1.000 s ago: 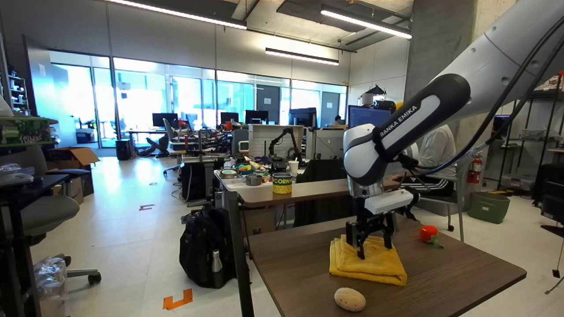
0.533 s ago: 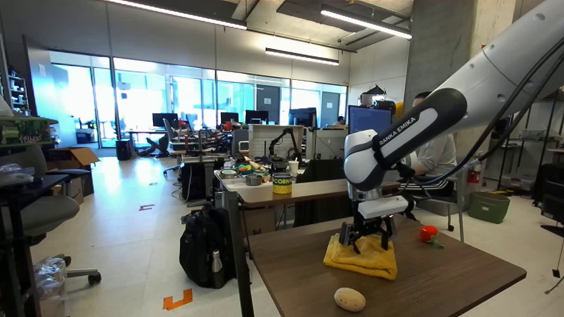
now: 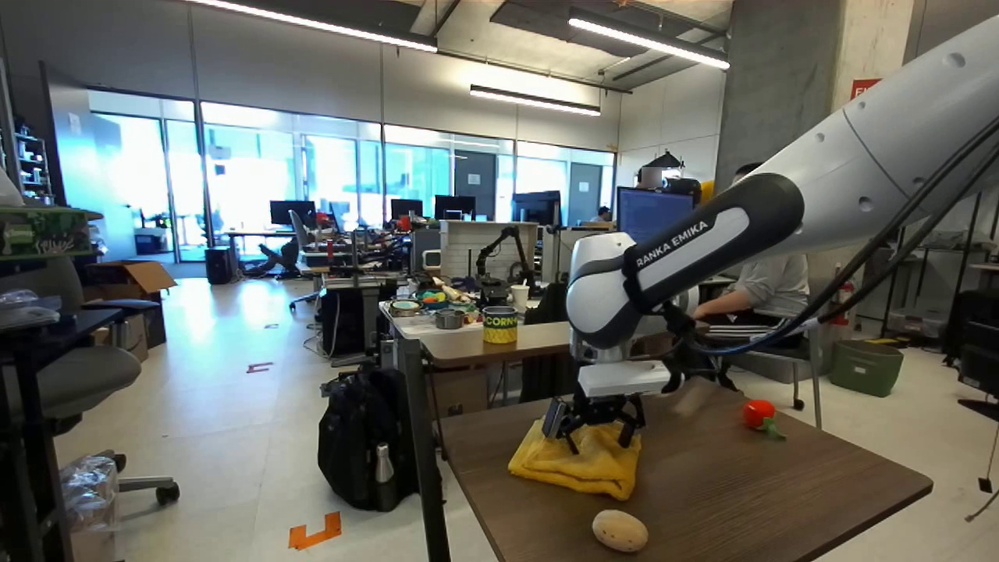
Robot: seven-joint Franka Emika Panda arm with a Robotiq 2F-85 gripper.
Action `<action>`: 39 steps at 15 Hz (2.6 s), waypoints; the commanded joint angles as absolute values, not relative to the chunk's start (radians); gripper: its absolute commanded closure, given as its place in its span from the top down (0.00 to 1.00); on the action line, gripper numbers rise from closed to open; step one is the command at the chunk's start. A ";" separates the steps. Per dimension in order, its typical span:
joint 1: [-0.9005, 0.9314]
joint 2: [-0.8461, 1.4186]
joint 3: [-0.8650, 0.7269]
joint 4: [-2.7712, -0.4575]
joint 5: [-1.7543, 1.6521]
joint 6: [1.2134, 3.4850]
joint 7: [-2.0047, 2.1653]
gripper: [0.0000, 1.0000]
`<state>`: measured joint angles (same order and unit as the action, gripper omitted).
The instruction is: Wipe the table with the towel
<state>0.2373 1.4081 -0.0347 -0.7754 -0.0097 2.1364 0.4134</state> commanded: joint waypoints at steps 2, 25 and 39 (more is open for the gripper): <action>0.213 1.524 -0.055 -0.621 0.002 2.111 0.484 1.00; 0.243 1.512 -0.070 -0.592 -0.012 2.004 0.707 1.00; 0.116 1.510 -0.039 -0.594 0.006 2.007 0.700 1.00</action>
